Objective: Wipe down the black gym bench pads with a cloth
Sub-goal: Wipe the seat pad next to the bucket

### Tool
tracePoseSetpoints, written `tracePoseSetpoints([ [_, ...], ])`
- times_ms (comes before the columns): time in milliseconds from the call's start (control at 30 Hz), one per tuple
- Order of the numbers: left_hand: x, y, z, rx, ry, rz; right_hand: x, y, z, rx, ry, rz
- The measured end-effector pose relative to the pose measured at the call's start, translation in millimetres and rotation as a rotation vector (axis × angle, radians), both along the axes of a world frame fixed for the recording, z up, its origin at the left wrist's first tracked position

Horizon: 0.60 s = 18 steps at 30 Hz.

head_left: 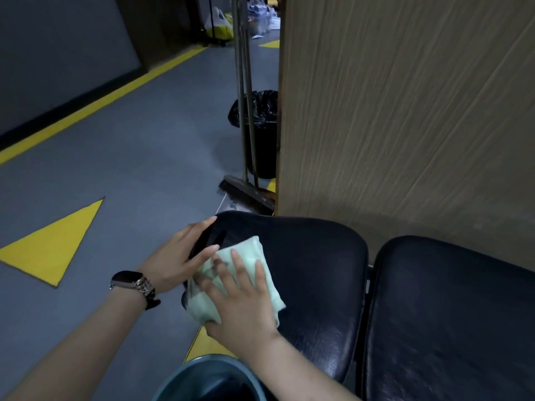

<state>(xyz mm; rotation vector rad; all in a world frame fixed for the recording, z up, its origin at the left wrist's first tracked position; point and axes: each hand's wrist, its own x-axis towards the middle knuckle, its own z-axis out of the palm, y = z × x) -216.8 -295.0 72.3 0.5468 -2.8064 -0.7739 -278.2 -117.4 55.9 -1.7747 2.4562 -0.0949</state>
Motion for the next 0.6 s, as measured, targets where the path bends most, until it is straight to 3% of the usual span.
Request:
tracePoseSetpoints([
  [67,3,-2,-2,0.007,-0.003,0.015,-4,-16,7,0.053,-0.09,-0.03],
  [167,4,-2,-5,0.008,0.006,0.007,-17,-38,5,-0.035,-0.055,0.068],
  [300,-4,-7,-2,0.001,0.035,0.004,-28,-63,13,0.015,-0.073,0.079],
  [600,-33,-14,9,-0.217,0.037,-0.028,-66,-100,21,0.087,-0.057,0.071],
])
